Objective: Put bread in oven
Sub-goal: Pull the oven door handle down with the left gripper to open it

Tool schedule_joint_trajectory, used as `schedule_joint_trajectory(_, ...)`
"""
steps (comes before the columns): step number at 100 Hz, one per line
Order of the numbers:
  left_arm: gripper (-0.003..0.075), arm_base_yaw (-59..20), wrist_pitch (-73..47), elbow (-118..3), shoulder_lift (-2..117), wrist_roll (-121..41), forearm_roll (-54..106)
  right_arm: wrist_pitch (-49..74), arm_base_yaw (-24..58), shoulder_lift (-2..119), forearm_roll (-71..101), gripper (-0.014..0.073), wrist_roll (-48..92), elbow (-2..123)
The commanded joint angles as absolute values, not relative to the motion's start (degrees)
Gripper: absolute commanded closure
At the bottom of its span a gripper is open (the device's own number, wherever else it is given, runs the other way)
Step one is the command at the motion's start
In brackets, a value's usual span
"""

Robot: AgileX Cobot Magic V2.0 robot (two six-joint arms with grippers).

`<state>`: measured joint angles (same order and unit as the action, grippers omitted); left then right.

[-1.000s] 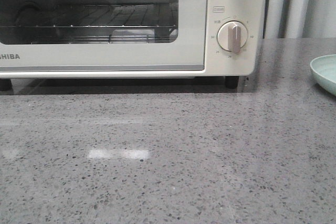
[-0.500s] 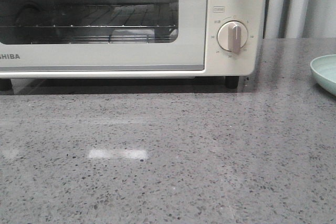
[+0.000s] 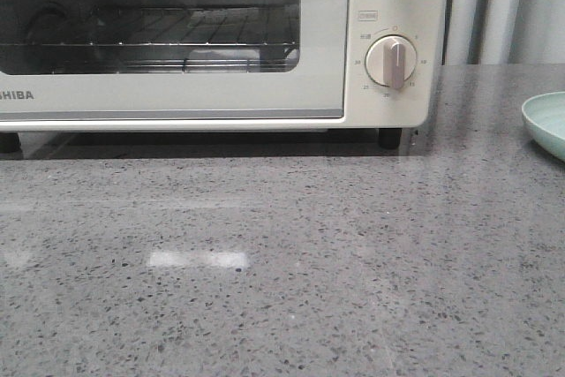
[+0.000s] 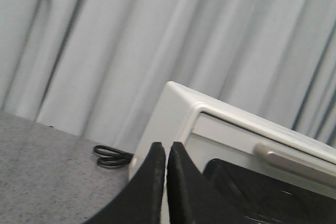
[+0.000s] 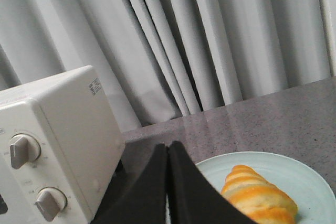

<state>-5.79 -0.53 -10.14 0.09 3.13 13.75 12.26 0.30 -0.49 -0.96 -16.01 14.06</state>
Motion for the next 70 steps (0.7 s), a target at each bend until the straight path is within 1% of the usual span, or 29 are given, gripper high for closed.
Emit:
schedule_joint_trajectory(1, 0.0741, -8.7, -3.0, -16.6, 3.6, 3.4, 12.0, 13.5, 1.8, 1.1, -1.1, 0.0669, -12.4, 18.0)
schedule_joint_trajectory(15, 0.0741, -15.0, -4.8, -22.9, 11.0, -1.0, 11.4, 19.7, 5.4, 4.1, -1.0, 0.067, -8.4, 20.0)
schedule_joint_trajectory(29, 0.0741, -22.7, -5.0, -28.0, 19.2, -4.0, 11.3, 21.2, 9.4, 6.1, -0.9, 0.0669, -8.0, 21.1)
schedule_joint_trajectory(46, 0.0741, -31.3, 1.6, -32.1, 29.7, -7.3, 10.8, 21.2, 12.5, 6.9, -0.9, 0.0669, -7.5, 21.2)
schedule_joint_trajectory(60, 0.0741, -34.5, 6.6, -34.6, 38.5, -7.9, 10.8, 21.2, 13.3, 6.9, -0.9, 0.0669, -6.7, 21.2)
schedule_joint_trajectory(70, 0.0741, -34.6, 8.6, -36.5, 44.3, -7.9, 10.9, 21.2, 13.3, 6.9, -0.9, 0.0669, -6.7, 21.2)
